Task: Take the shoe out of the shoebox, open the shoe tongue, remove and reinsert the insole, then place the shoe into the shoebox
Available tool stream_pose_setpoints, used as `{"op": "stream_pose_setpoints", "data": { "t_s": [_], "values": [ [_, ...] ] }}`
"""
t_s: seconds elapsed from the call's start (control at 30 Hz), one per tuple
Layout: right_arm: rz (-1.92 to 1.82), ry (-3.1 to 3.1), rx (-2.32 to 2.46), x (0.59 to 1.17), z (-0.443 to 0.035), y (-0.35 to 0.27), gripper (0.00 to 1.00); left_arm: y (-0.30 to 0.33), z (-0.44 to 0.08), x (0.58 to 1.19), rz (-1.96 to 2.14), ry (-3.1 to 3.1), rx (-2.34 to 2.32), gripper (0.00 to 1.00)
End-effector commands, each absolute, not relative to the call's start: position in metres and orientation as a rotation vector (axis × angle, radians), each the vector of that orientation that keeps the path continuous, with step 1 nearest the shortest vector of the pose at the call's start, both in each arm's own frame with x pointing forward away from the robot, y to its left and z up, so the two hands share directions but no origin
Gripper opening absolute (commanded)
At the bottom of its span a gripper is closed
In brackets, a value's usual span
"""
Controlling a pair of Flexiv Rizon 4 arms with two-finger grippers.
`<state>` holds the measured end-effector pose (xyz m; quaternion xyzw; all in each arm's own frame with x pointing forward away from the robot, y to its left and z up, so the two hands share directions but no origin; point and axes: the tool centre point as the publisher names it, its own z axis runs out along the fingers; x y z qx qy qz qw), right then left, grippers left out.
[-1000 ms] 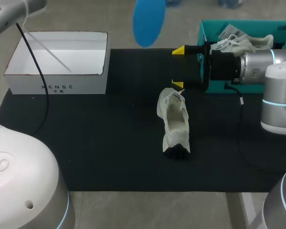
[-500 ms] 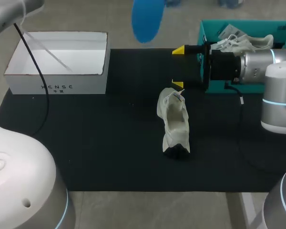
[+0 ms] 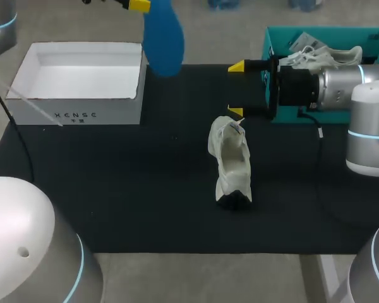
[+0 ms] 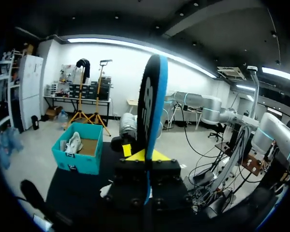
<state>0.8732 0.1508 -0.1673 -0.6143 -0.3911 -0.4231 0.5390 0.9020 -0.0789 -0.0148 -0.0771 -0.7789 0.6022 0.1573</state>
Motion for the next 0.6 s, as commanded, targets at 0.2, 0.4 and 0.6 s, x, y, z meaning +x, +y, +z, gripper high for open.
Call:
{"op": "stream_pose_setpoints", "data": {
  "t_s": [0.2, 0.4, 0.6],
  "values": [
    [-1.007, -0.93, -1.462, 0.873, -0.168, 0.152, 1.0, -0.072, -0.059, 0.862, 2.054, -2.324, -0.505, 0.0],
    [-1.007, -0.93, -1.462, 0.873, -0.168, 0.152, 1.0, -0.079, -0.07, 0.855, 1.999, -2.332, -0.473, 0.0],
    [-1.007, -0.93, -1.462, 0.873, -0.168, 0.152, 1.0, -0.079, -0.07, 0.855, 1.999, -2.332, -0.473, 0.0]
  ]
}}
